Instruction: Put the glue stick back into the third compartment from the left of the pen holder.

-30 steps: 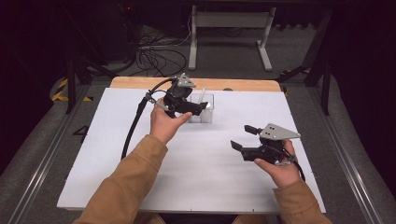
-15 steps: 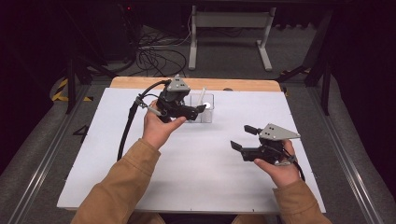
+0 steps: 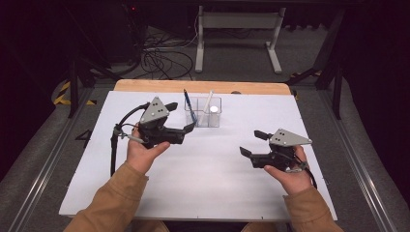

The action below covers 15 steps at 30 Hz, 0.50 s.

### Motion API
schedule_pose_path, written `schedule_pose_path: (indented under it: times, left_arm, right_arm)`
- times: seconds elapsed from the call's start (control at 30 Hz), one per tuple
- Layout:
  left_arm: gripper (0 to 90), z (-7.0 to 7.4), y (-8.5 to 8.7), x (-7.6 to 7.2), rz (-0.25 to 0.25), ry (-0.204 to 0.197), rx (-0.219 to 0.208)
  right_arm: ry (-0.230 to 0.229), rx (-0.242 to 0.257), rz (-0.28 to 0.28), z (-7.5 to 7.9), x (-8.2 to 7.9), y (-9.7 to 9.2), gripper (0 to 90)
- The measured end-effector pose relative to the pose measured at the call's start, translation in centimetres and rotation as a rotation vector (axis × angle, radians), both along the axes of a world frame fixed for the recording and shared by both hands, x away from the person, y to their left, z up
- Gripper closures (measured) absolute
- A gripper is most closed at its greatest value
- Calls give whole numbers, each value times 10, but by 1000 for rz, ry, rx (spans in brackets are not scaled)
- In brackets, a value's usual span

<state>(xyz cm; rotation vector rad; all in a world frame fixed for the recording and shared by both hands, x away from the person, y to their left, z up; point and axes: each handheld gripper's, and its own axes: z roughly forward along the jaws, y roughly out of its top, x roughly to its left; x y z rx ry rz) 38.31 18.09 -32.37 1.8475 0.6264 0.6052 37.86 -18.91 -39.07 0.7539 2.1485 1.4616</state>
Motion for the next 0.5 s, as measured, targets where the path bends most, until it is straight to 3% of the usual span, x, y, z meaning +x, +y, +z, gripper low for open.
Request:
schedule_pose_path:
  times: [0.13,0.23,0.5]
  left_arm:
    - [144,-9,10,-9,19,-11,-24]
    - [142,-15,17,-17,55,-39,0]
    - [141,-31,35,-28,83,-50,-28]
  right_arm:
    - [1,-7,6,-1,0,1,210]
    - [-4,-8,11,0,-1,1,209]
    - [-21,-15,20,0,-2,1,204]
